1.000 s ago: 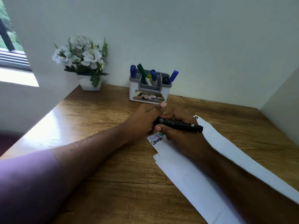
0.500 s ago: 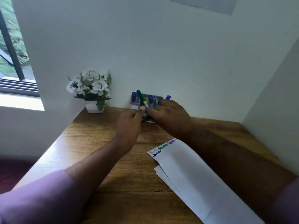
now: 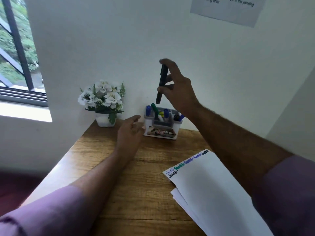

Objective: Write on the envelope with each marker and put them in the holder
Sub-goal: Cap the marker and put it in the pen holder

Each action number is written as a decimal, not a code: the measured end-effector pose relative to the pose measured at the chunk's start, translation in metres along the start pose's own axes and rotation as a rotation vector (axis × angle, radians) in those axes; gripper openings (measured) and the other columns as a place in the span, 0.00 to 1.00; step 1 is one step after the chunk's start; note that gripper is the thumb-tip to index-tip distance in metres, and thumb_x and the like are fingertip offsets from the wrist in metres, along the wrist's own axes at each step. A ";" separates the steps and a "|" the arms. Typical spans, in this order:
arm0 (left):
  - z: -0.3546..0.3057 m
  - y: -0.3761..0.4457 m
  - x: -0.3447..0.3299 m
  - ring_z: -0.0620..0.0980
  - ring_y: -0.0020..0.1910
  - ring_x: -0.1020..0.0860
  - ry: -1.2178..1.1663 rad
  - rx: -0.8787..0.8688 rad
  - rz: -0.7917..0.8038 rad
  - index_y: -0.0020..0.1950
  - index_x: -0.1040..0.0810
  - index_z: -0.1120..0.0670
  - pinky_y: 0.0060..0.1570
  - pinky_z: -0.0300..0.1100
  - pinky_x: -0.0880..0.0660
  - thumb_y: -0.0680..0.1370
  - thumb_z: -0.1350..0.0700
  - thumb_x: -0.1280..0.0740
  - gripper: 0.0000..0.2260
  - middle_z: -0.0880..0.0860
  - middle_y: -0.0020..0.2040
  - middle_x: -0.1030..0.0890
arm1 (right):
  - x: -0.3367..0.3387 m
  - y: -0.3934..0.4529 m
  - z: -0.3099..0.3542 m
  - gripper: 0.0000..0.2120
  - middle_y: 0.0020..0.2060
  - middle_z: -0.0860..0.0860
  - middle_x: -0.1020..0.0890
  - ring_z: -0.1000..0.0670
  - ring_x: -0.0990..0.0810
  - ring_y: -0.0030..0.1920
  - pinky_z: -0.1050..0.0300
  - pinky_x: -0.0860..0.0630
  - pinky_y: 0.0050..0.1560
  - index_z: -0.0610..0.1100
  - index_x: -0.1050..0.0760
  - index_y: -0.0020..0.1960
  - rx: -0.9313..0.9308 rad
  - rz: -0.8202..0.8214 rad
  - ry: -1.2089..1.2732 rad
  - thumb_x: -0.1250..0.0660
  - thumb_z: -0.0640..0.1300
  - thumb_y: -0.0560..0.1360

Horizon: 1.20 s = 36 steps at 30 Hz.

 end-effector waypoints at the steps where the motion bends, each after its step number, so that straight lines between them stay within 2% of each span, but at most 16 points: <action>1: 0.002 0.001 -0.003 0.47 0.60 0.26 0.029 -0.005 0.025 0.69 0.29 0.53 0.58 0.42 0.26 0.76 0.60 0.32 0.21 0.53 0.64 0.25 | -0.007 0.003 -0.003 0.31 0.49 0.46 0.22 0.50 0.18 0.43 0.57 0.19 0.51 0.52 0.35 0.69 0.001 0.009 0.017 0.32 0.31 0.72; 3: 0.005 0.003 -0.009 0.50 0.62 0.25 0.093 -0.016 0.065 0.70 0.30 0.52 0.62 0.50 0.26 0.76 0.58 0.32 0.23 0.54 0.65 0.24 | -0.017 0.008 -0.006 0.25 0.49 0.47 0.21 0.50 0.19 0.45 0.62 0.20 0.50 0.47 0.31 0.66 0.026 0.006 0.040 0.32 0.32 0.73; 5: 0.005 0.004 -0.012 0.51 0.62 0.25 0.111 -0.029 0.087 0.71 0.31 0.52 0.62 0.53 0.26 0.75 0.58 0.32 0.24 0.54 0.64 0.23 | -0.027 0.012 -0.012 0.19 0.47 0.47 0.21 0.49 0.18 0.45 0.69 0.23 0.47 0.43 0.28 0.62 0.029 0.012 0.047 0.31 0.32 0.73; 8: -0.004 0.003 -0.014 0.45 0.59 0.25 0.146 -0.094 0.092 0.69 0.28 0.54 0.60 0.43 0.27 0.75 0.59 0.31 0.22 0.52 0.62 0.22 | -0.043 0.014 -0.031 0.15 0.48 0.45 0.19 0.47 0.17 0.46 0.70 0.23 0.47 0.41 0.24 0.60 -0.054 0.071 0.044 0.30 0.35 0.73; 10: -0.008 0.002 -0.016 0.46 0.58 0.25 0.185 -0.140 0.098 0.68 0.27 0.56 0.60 0.43 0.27 0.75 0.59 0.31 0.20 0.53 0.61 0.22 | -0.049 0.013 -0.042 0.17 0.54 0.43 0.17 0.49 0.19 0.52 0.72 0.27 0.52 0.40 0.23 0.61 -0.085 0.103 -0.038 0.29 0.38 0.73; 13: -0.001 0.004 -0.019 0.49 0.62 0.26 0.202 -0.128 0.129 0.69 0.28 0.56 0.62 0.48 0.27 0.75 0.58 0.32 0.21 0.54 0.64 0.24 | -0.060 0.010 -0.050 0.19 0.63 0.45 0.21 0.49 0.23 0.63 0.62 0.31 0.65 0.41 0.24 0.65 -0.097 0.213 -0.178 0.30 0.44 0.75; 15: -0.001 0.003 -0.019 0.48 0.62 0.26 0.225 -0.136 0.133 0.69 0.28 0.55 0.62 0.47 0.27 0.76 0.57 0.32 0.21 0.53 0.64 0.24 | -0.065 0.005 -0.054 0.22 0.67 0.47 0.24 0.50 0.27 0.66 0.57 0.33 0.68 0.44 0.25 0.67 -0.139 0.279 -0.164 0.31 0.51 0.75; 17: -0.004 0.002 -0.020 0.48 0.60 0.26 0.260 -0.156 0.138 0.67 0.26 0.55 0.61 0.47 0.26 0.76 0.56 0.33 0.19 0.53 0.62 0.23 | -0.058 0.002 -0.052 0.21 0.68 0.47 0.25 0.50 0.28 0.68 0.56 0.34 0.69 0.46 0.26 0.68 -0.128 0.231 -0.133 0.33 0.51 0.77; 19: -0.007 -0.001 -0.021 0.48 0.57 0.25 0.301 -0.183 0.150 0.62 0.23 0.54 0.57 0.47 0.25 0.77 0.56 0.33 0.14 0.52 0.58 0.22 | -0.048 -0.002 -0.048 0.15 0.63 0.46 0.21 0.50 0.25 0.65 0.53 0.31 0.67 0.44 0.22 0.64 -0.086 0.154 -0.144 0.34 0.45 0.78; 21: -0.012 -0.005 -0.027 0.47 0.53 0.24 0.369 -0.226 0.199 0.58 0.21 0.52 0.51 0.41 0.26 0.77 0.54 0.34 0.10 0.50 0.54 0.21 | -0.037 -0.013 -0.046 0.11 0.56 0.46 0.17 0.49 0.22 0.59 0.53 0.28 0.63 0.41 0.19 0.57 -0.035 0.100 -0.198 0.33 0.41 0.76; 23: -0.019 -0.012 -0.039 0.44 0.51 0.25 0.466 -0.278 0.286 0.57 0.21 0.50 0.47 0.37 0.29 0.78 0.53 0.36 0.09 0.49 0.54 0.22 | -0.023 -0.032 -0.041 0.09 0.50 0.45 0.15 0.47 0.20 0.53 0.57 0.28 0.56 0.40 0.17 0.53 0.034 0.037 -0.275 0.33 0.40 0.75; 25: -0.029 -0.027 -0.060 0.44 0.52 0.25 0.596 -0.353 0.385 0.58 0.22 0.48 0.47 0.38 0.29 0.78 0.51 0.37 0.10 0.48 0.56 0.22 | -0.011 -0.059 -0.042 0.09 0.44 0.44 0.15 0.47 0.20 0.46 0.60 0.31 0.47 0.39 0.17 0.50 0.073 0.020 -0.347 0.34 0.39 0.74; 27: -0.033 -0.044 -0.081 0.47 0.53 0.25 0.684 -0.396 0.474 0.59 0.23 0.49 0.49 0.39 0.30 0.78 0.52 0.38 0.11 0.50 0.57 0.22 | -0.008 -0.089 -0.064 0.10 0.41 0.43 0.15 0.46 0.20 0.42 0.59 0.32 0.43 0.40 0.17 0.48 0.027 0.055 -0.401 0.36 0.41 0.74; 31: -0.022 -0.054 -0.099 0.52 0.54 0.23 0.766 -0.379 0.527 0.57 0.21 0.55 0.53 0.42 0.27 0.78 0.55 0.39 0.12 0.54 0.57 0.20 | -0.032 -0.139 -0.123 0.10 0.45 0.42 0.16 0.41 0.20 0.46 0.51 0.26 0.47 0.41 0.17 0.47 -0.203 0.272 -0.466 0.36 0.43 0.74; 36: -0.011 -0.051 -0.107 0.52 0.58 0.27 0.877 -0.373 0.556 0.62 0.24 0.54 0.58 0.46 0.30 0.77 0.53 0.41 0.15 0.54 0.60 0.23 | -0.044 -0.152 -0.131 0.10 0.44 0.43 0.18 0.43 0.21 0.45 0.49 0.24 0.47 0.41 0.18 0.46 -0.190 0.324 -0.436 0.37 0.43 0.76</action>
Point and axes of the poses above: each hand's wrist, its own y-axis towards the middle knuckle, its own x-axis out of the back of the hand, z = x × y, the point moved 10 cm from there along y, towards the middle knuckle
